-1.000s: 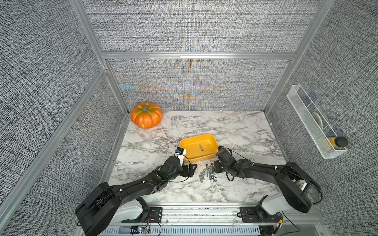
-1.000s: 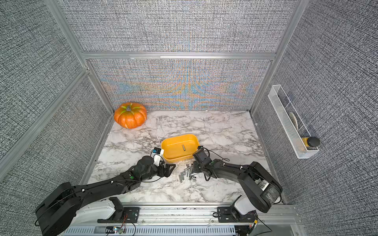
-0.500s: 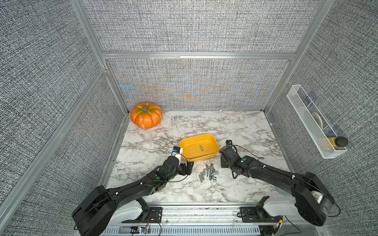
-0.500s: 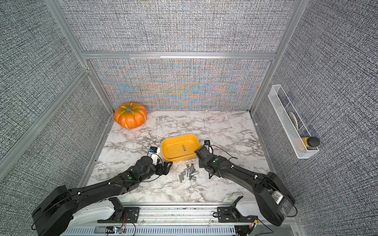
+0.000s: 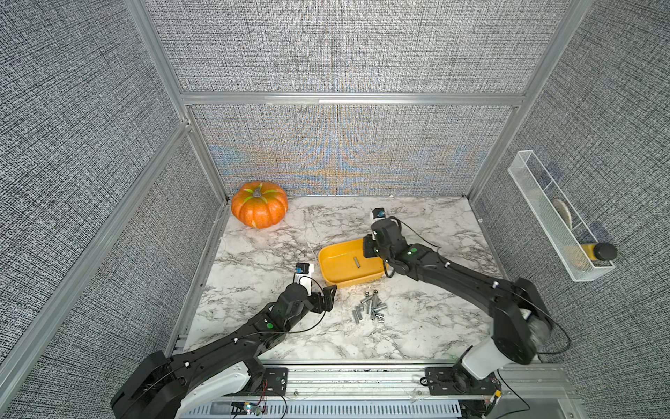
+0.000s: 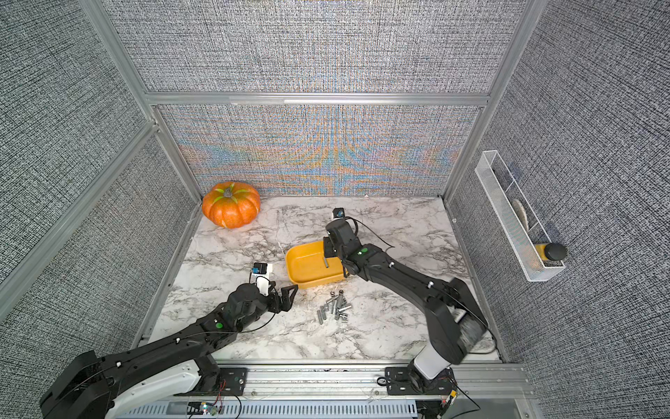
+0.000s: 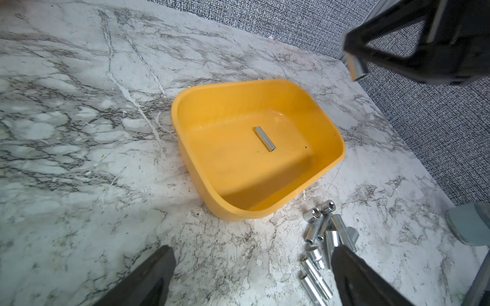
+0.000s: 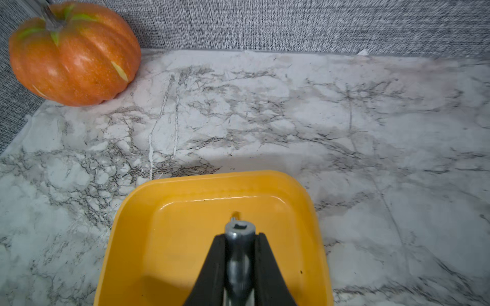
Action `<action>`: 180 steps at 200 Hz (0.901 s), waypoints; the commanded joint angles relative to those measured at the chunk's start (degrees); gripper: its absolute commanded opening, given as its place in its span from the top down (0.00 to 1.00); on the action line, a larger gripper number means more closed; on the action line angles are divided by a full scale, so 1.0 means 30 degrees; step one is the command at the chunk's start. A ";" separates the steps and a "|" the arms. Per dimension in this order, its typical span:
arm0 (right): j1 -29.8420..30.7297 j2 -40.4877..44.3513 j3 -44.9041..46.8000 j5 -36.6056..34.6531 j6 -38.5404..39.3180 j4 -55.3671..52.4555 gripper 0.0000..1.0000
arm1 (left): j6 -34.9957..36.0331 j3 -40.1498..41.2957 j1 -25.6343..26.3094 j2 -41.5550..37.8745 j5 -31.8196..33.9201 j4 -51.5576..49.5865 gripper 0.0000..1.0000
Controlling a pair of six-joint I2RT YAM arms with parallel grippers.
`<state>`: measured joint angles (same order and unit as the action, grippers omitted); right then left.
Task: Put the socket on the desktop into the storage box
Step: Place the socket head in the storage box, then pick up the socket head from the center of the board.
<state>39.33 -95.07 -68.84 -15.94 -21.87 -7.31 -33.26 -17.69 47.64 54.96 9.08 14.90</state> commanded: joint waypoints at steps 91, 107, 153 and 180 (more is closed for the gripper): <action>0.0039 -0.6062 -0.3995 0.0071 0.0737 -0.2412 0.90 | 0.0066 -0.0477 0.0001 0.0734 0.1568 -0.0435 0.03; 0.0050 -0.5875 -0.3958 0.0010 0.0865 -0.2580 0.78 | 0.0150 -0.0606 0.0005 0.0982 0.1403 -0.0460 0.03; 0.0248 -0.3408 -0.2821 -0.0748 0.0785 -0.3250 0.55 | 0.0125 -0.0694 0.0000 0.1338 0.1321 -0.0410 0.03; 0.0737 -0.0510 -0.1269 -0.1278 0.0632 -0.3811 0.51 | 0.0099 -0.0650 -0.0007 0.1195 0.1290 -0.0377 0.03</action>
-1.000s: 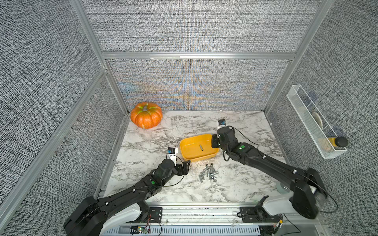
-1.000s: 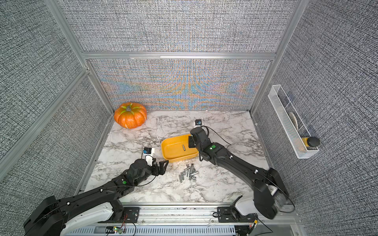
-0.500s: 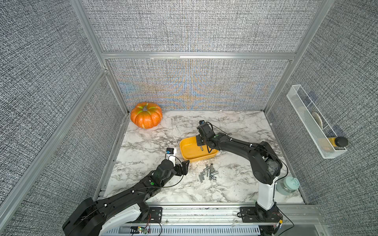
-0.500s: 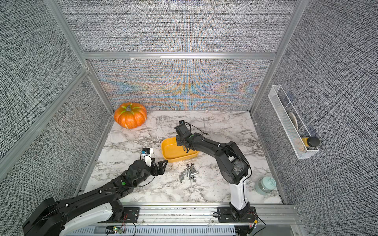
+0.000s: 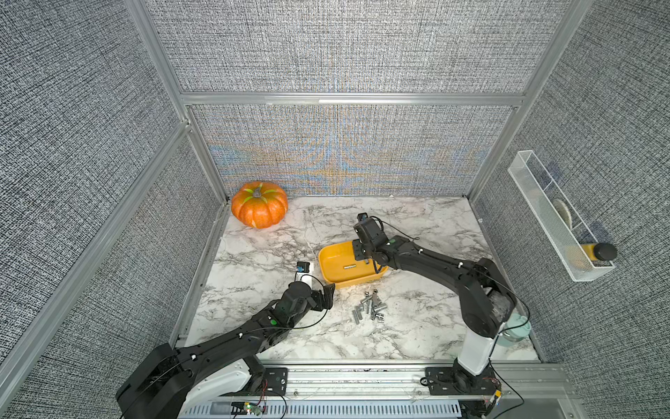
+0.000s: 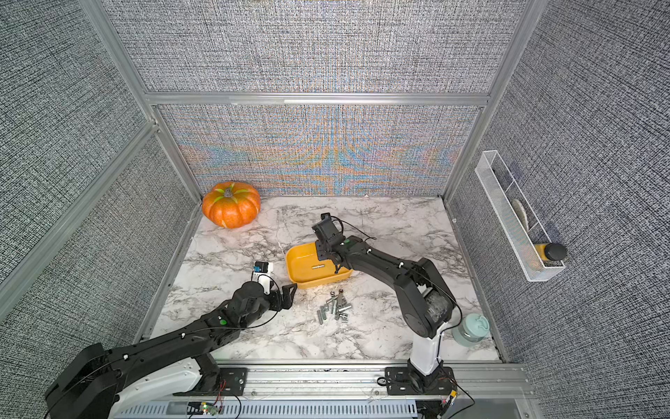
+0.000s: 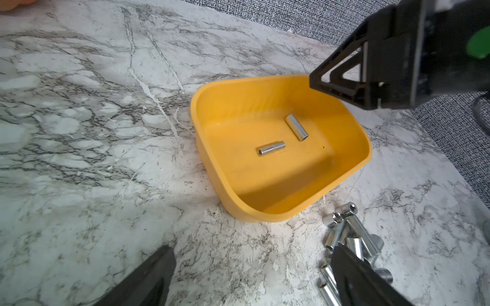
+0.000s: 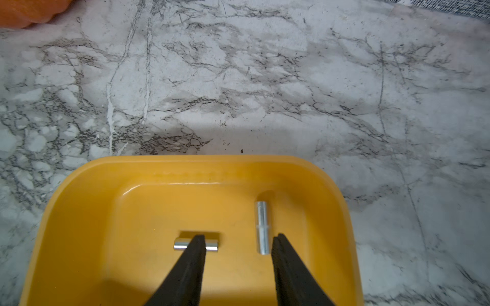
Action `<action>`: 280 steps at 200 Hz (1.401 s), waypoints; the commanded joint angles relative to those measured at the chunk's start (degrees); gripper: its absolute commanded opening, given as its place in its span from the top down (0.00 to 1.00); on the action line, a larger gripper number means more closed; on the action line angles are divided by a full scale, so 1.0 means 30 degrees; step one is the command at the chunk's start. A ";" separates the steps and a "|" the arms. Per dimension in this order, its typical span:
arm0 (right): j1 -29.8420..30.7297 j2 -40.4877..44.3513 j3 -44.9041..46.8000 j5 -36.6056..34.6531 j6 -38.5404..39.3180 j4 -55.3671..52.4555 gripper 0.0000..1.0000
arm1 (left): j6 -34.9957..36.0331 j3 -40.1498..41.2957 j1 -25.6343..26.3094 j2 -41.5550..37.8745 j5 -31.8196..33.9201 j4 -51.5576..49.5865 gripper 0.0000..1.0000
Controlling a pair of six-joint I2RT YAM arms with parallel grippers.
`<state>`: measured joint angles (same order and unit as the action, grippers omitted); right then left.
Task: Put the socket on the desktop into the storage box
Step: Pick up the socket head from the center of the board.
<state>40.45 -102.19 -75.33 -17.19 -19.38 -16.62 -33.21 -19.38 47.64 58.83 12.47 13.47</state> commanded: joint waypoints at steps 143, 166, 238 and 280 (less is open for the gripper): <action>0.3035 0.9580 1.2280 0.1556 -0.5065 0.1678 0.51 | 0.0201 -0.0162 0.0002 0.1366 -0.3127 0.1701 0.03; 0.2459 0.8734 1.2290 0.1911 -0.4999 0.2436 0.51 | 0.0214 -0.0162 0.0004 0.1354 -0.3207 0.1719 0.03; 0.1767 0.6572 1.1844 0.2273 -0.4908 0.3553 0.55 | 0.0121 -0.0133 -0.0006 0.1385 -0.3469 0.1837 0.03; 0.1778 0.5457 1.1176 0.2138 -0.4850 0.3703 0.60 | 0.0080 -0.0104 0.0000 0.1485 -0.3659 0.2005 0.03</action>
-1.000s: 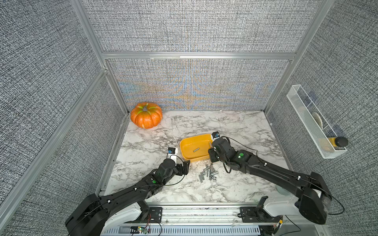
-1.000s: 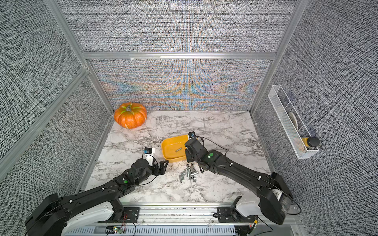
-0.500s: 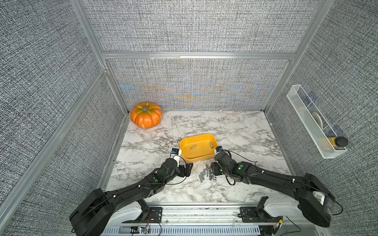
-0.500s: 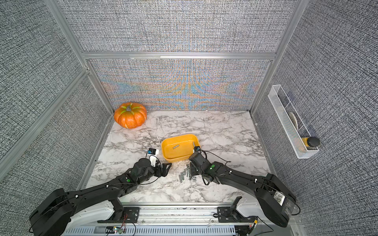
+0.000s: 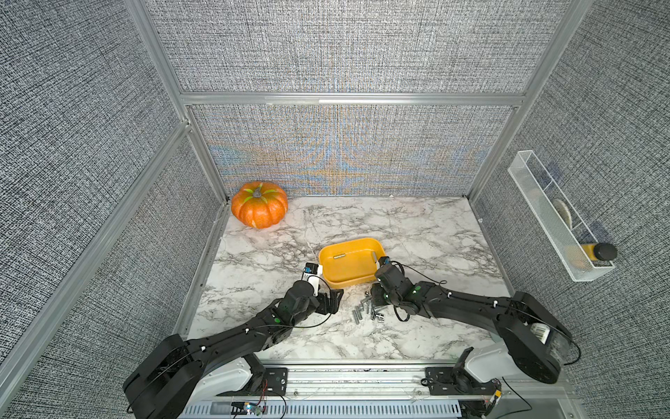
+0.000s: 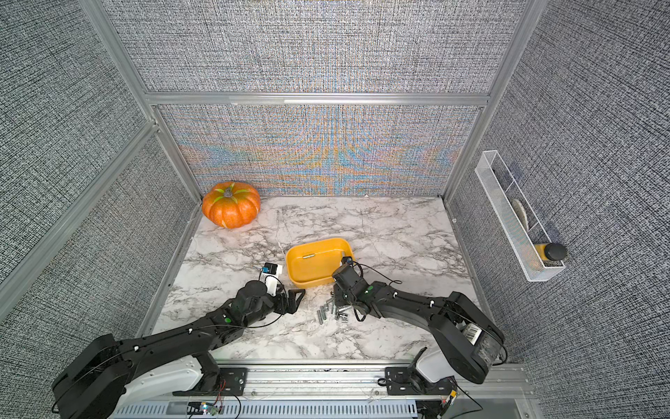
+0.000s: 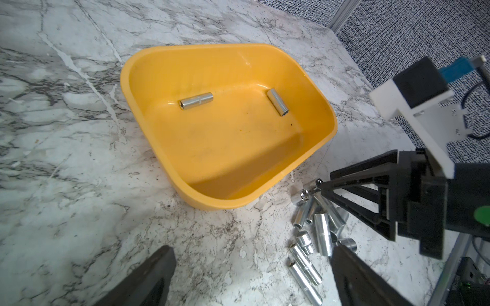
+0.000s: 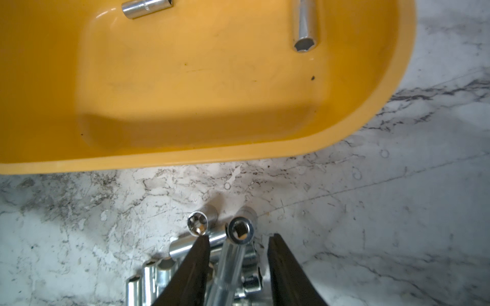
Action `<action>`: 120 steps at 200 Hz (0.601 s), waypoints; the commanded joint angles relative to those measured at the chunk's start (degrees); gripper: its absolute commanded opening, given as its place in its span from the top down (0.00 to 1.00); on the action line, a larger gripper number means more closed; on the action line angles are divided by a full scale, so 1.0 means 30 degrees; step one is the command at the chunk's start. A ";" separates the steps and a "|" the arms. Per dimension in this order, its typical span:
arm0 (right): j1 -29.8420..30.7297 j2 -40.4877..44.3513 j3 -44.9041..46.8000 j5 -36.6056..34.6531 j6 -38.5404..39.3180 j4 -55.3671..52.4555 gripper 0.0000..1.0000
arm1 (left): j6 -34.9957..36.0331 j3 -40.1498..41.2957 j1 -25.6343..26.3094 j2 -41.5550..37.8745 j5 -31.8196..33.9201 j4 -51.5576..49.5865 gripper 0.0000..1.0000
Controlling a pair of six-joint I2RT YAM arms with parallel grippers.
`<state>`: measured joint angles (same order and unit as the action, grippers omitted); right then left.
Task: Put the socket on the desktop into the storage box
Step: Pick up the socket head from the center of the board.
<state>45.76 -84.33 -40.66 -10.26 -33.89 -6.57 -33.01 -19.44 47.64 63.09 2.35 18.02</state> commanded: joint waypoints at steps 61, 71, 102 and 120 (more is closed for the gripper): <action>0.0013 -0.1523 -0.0794 -0.0908 -0.0111 -0.0076 0.67 | -0.0040 0.0006 0.0023 0.0138 -0.0335 0.0673 0.04; 0.0032 -0.1618 -0.0766 -0.1007 -0.0157 -0.0149 0.67 | -0.0040 -0.0022 0.0000 0.0177 -0.0320 0.0645 0.04; 0.0040 -0.1872 -0.0771 -0.1160 -0.0159 -0.0136 0.68 | -0.0011 -0.0023 0.0000 0.0263 -0.0268 0.0643 0.04; 0.0039 -0.2022 -0.0859 -0.1209 -0.0129 -0.0140 0.69 | 0.0019 -0.0023 0.0001 0.0256 -0.0224 0.0615 0.04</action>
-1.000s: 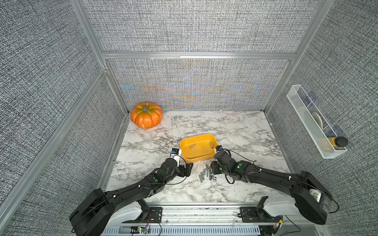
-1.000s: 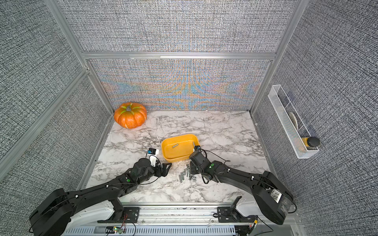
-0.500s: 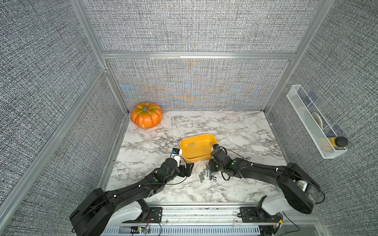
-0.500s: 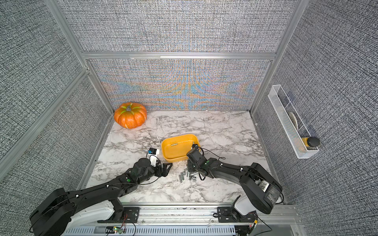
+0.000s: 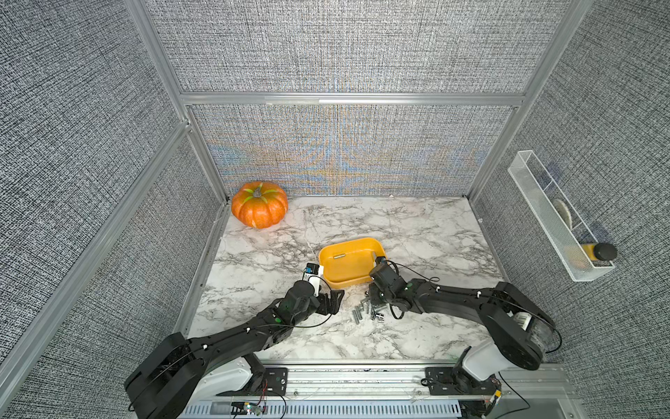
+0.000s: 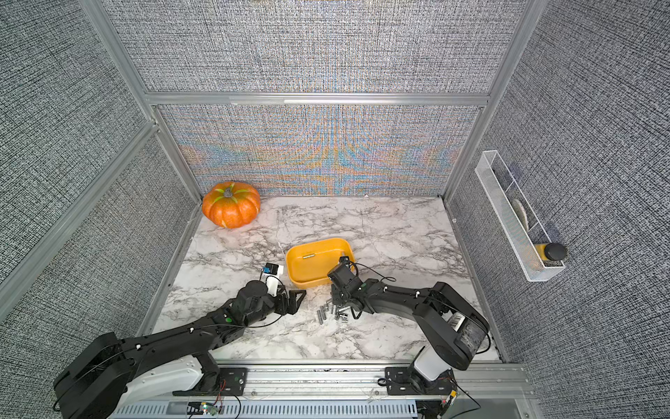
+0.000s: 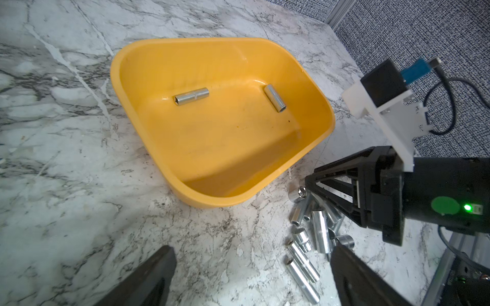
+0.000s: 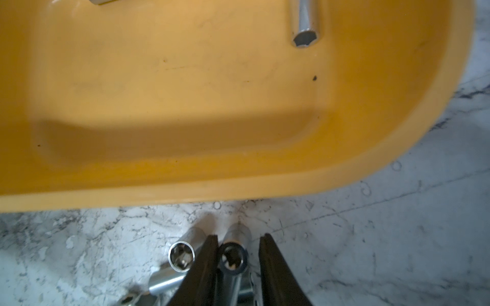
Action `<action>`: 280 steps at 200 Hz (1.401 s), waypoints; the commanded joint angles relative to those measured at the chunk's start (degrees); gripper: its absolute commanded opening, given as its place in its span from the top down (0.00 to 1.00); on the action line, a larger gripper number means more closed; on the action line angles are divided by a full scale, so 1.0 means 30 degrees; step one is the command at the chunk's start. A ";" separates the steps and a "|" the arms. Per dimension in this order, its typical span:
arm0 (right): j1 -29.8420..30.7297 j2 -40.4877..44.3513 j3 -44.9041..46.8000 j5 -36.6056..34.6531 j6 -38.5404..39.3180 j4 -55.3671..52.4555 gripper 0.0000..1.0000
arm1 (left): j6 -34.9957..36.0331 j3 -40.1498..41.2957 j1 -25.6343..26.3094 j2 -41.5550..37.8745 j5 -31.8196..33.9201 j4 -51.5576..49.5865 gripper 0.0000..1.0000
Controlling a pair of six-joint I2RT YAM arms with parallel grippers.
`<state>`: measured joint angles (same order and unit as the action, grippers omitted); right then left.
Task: Put the socket on the desktop into the storage box
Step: Pick up the socket head from the center of the board, then place the socket head in the storage box.
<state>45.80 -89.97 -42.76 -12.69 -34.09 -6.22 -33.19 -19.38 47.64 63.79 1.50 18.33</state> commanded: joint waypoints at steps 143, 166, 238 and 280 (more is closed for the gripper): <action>0.0377 0.0938 -0.0419 -0.1465 -0.0258 -0.1053 0.81 | 0.0136 -0.0074 0.0000 0.0099 0.0088 0.0541 0.04; 0.0433 0.1507 -0.0339 -0.1704 -0.0298 -0.1463 0.83 | 0.0134 -0.0074 0.0000 0.0085 0.0138 0.0516 0.04; 0.0555 0.5675 -0.0213 -0.2822 0.0369 -0.3632 0.89 | 0.0080 0.0126 0.0000 -0.0817 0.0863 0.0219 0.04; 0.0415 0.7740 -0.0891 -0.2378 0.1791 -0.2035 0.92 | -0.0006 0.0452 0.0014 -0.1712 0.1354 0.0190 0.04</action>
<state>47.42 -68.03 -44.05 -19.84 -32.08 -15.97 -33.17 -18.41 47.64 59.61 3.99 18.31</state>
